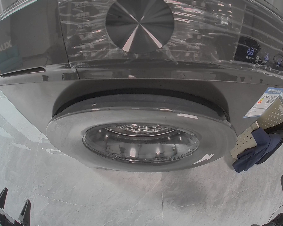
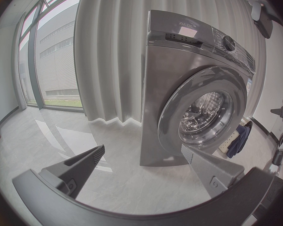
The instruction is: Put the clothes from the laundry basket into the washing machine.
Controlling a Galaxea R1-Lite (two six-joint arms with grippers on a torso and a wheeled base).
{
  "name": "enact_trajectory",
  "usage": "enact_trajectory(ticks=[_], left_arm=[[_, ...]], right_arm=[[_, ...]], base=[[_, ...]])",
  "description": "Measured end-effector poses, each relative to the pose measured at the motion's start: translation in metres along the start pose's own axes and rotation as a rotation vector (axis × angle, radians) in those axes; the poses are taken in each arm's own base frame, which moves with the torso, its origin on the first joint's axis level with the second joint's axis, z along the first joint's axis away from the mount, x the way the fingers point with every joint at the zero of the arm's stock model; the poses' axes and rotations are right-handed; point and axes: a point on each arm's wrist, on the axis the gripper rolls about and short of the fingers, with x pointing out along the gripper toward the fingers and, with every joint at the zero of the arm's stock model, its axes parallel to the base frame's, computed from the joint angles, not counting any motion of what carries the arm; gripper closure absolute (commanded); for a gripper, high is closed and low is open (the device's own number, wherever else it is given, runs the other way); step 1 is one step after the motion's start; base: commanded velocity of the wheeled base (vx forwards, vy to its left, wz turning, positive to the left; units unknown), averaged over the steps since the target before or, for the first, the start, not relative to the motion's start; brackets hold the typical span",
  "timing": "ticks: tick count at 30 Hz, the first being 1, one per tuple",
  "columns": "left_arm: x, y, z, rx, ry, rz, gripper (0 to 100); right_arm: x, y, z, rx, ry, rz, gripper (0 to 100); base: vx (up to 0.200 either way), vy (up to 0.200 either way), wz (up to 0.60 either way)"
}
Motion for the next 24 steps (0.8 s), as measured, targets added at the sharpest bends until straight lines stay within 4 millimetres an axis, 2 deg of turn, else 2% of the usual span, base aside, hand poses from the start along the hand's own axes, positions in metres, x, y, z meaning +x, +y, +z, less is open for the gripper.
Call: enact_trajectory(ticks=[11, 20, 24], left_arm=[[0.000, 0.000, 0.000, 0.000, 0.000, 0.001, 0], [0.000, 0.000, 0.000, -0.001, 0.000, 0.000, 0], [0.000, 0.000, 0.000, -0.002, 0.000, 0.001, 0]], right_arm=[[0.057, 0.006, 0.006, 0.042, 0.327, 0.233, 0], [0.098, 0.026, 0.015, 0.048, 0.421, 0.383, 0], [0.118, 0.035, 0.025, 0.045, 0.429, 0.410, 0]], base=[[0.000, 0.000, 0.00], [0.000, 0.000, 0.00], [0.000, 0.000, 0.00]])
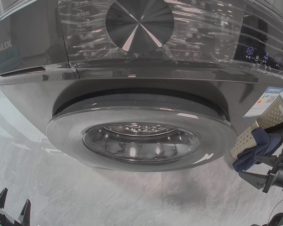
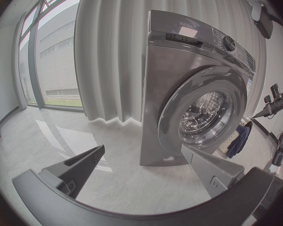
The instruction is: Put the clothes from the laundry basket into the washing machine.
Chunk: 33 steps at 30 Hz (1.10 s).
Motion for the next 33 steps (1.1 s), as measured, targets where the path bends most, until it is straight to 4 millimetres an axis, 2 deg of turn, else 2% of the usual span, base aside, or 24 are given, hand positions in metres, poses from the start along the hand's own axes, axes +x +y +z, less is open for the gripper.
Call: enact_trajectory(ticks=[8, 20, 27, 33], left_arm=[[0.000, 0.000, 0.000, 0.000, 0.000, 0.000, 0], [0.000, 0.000, 0.000, 0.001, 0.000, 0.000, 0], [0.000, 0.000, 0.000, 0.001, 0.000, 0.000, 0], [0.000, 0.000, 0.000, 0.001, 0.000, -0.001, 0]], right_arm=[[0.028, 0.008, 0.032, -0.019, 0.010, 0.048, 0], [0.063, 0.015, 0.048, -0.034, 0.047, 0.081, 0], [0.076, 0.023, 0.048, -0.046, 0.072, 0.119, 0], [0.075, 0.025, 0.034, -0.053, 0.126, 0.134, 0]], base=[[0.000, 0.000, 0.00], [0.000, 0.000, 0.00], [0.000, 0.000, 0.00], [0.000, 0.000, 0.00]])
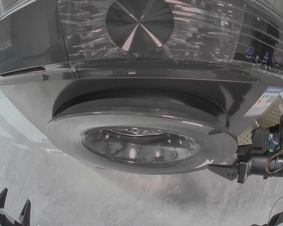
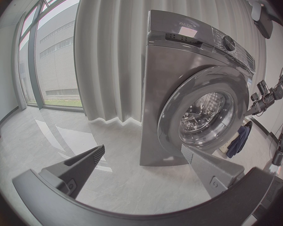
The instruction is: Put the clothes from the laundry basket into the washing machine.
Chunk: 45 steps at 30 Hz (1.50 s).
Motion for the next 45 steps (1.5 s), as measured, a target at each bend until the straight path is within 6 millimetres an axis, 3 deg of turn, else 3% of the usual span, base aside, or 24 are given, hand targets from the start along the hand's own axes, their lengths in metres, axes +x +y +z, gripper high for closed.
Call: enact_trajectory(ticks=[7, 11, 18, 24, 30, 36, 45], left_arm=[[0.000, 0.000, 0.000, 0.006, 0.000, 0.000, 0], [0.000, 0.000, 0.000, 0.007, 0.000, 0.000, 0], [0.000, 0.000, 0.000, 0.006, 0.000, 0.000, 0], [0.000, 0.000, 0.000, 0.006, 0.000, 0.000, 0], [0.000, 0.000, 0.000, 0.006, 0.000, 0.000, 0], [0.000, 0.000, 0.000, 0.006, 0.000, 0.000, 0], [0.000, 0.000, 0.000, 0.006, 0.000, 0.000, 0]], right_arm=[[-0.018, 0.000, -0.021, 0.001, 0.016, 0.010, 0], [-0.022, 0.000, -0.017, 0.001, -0.018, 0.007, 0], [-0.013, 0.001, 0.004, 0.002, -0.057, 0.011, 0], [-0.011, 0.003, -0.008, 0.000, -0.002, 0.048, 0], [-0.022, 0.005, -0.018, -0.003, -0.005, 0.061, 0], [-0.023, 0.005, -0.011, -0.005, -0.037, 0.056, 0], [-0.011, 0.010, -0.012, -0.013, 0.002, 0.097, 0]], base=[[-0.029, 0.000, 0.00], [-0.200, 0.000, 0.00], [-0.029, 0.000, 0.00], [0.000, 0.000, 0.00], [0.000, 0.000, 0.00], [-0.200, 0.000, 0.00], [0.000, 0.000, 0.00]])
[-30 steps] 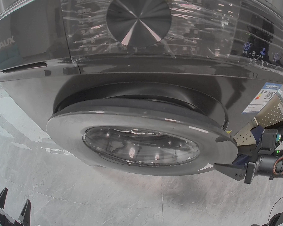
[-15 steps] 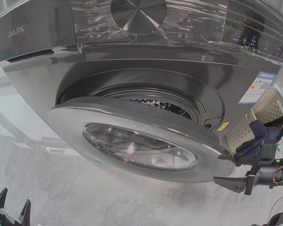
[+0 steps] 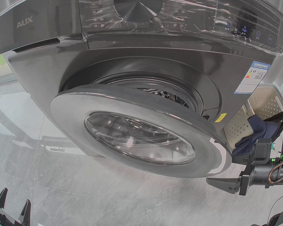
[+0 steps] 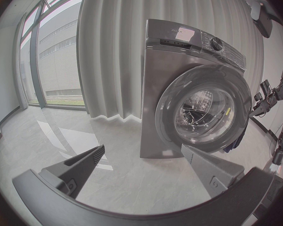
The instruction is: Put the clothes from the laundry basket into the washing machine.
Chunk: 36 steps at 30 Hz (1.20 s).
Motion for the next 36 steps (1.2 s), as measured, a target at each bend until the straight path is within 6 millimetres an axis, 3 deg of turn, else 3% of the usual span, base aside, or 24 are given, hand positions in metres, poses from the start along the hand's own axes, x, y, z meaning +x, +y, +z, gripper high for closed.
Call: enact_trajectory(ticks=[9, 12, 20, 31, 36], left_arm=[[0.000, 0.000, 0.000, 0.000, 0.000, 0.000, 0], [0.000, 0.000, 0.000, 0.000, 0.000, 0.000, 0], [0.000, 0.000, 0.000, 0.001, 0.000, -0.002, 0], [0.000, 0.000, 0.000, 0.001, 0.000, -0.004, 0], [0.000, 0.000, 0.000, 0.003, 0.000, -0.004, 0]], right_arm=[[-0.005, 0.003, -0.012, -0.003, 0.022, 0.020, 0], [-0.006, 0.003, -0.009, -0.001, 0.010, 0.017, 0], [0.005, 0.001, 0.011, 0.005, -0.022, 0.004, 0], [0.011, 0.009, -0.002, 0.027, 0.044, 0.052, 0], [0.011, 0.009, 0.003, 0.026, 0.024, 0.054, 0]], base=[[0.000, 0.000, 0.00], [0.000, 0.000, 0.00], [-0.200, 0.000, 0.00], [-0.018, 0.000, 0.00], [-0.120, 0.000, 0.00]])
